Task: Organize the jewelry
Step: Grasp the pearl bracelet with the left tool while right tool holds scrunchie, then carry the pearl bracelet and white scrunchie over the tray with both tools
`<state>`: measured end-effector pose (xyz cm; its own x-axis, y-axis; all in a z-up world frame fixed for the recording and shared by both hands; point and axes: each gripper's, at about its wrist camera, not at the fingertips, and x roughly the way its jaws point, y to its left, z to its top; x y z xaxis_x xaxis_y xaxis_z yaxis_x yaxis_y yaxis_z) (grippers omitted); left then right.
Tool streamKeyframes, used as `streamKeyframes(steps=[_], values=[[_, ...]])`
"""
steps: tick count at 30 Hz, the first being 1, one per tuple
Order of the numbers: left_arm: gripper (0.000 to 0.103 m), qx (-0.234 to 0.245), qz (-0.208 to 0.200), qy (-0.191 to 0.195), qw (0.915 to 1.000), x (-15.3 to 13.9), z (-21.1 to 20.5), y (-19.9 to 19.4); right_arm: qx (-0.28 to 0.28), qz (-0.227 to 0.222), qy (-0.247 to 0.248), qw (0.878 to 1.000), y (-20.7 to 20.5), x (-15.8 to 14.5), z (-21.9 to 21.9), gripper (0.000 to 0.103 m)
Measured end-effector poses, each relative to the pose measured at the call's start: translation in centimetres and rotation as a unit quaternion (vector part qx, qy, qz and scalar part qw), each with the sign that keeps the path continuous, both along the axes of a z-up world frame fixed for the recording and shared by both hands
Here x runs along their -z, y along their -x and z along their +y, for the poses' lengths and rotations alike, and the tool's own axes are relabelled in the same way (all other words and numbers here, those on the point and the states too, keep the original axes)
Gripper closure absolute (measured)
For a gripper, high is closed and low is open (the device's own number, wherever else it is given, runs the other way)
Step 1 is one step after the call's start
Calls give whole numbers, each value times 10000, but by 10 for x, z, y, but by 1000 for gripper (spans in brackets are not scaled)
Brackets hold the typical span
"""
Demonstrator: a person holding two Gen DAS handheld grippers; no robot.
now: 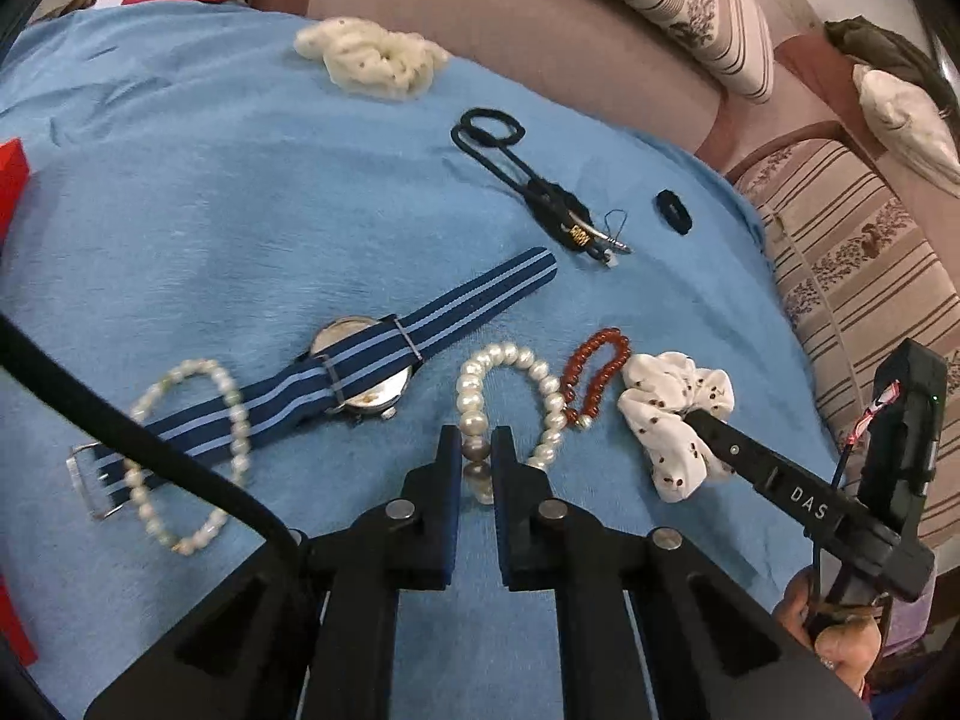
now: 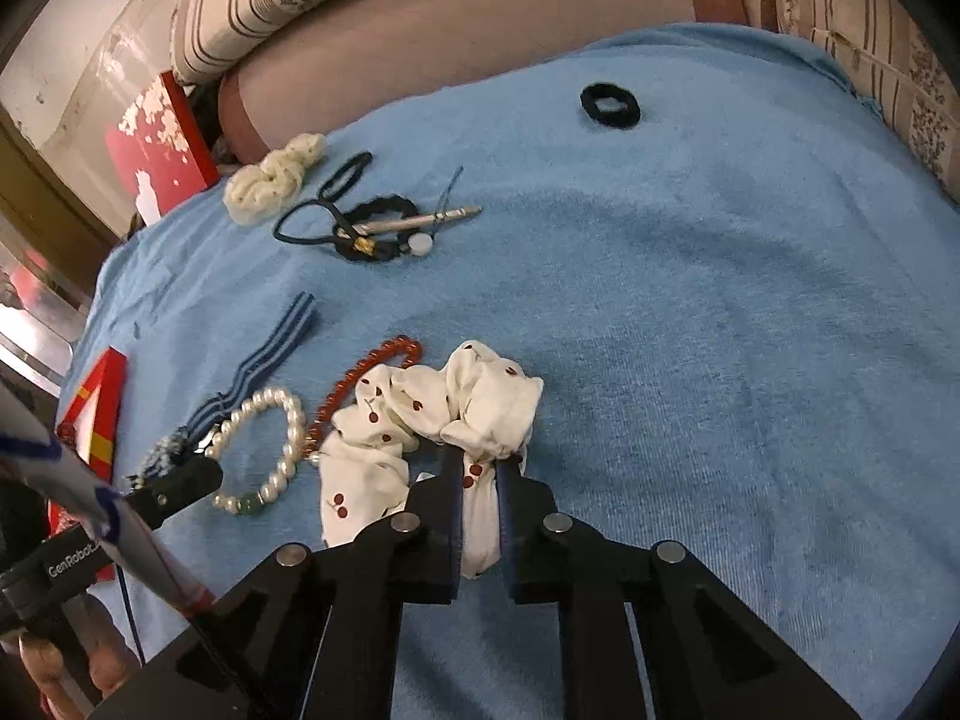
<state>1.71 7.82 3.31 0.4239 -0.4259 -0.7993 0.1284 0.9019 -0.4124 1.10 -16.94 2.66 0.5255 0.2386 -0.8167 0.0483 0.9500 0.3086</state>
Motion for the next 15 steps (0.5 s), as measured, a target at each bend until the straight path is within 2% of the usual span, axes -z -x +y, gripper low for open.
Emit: streamKeyframes(steps=[8,15], values=[[94,-75,-476,-83,9988,-41,24,27,-231,-588,57,9980,21,-33,22,94],[94,-501,-975,-283,9936,-81,80,62,-651,-1115,99,9916,41,-61,62,94]])
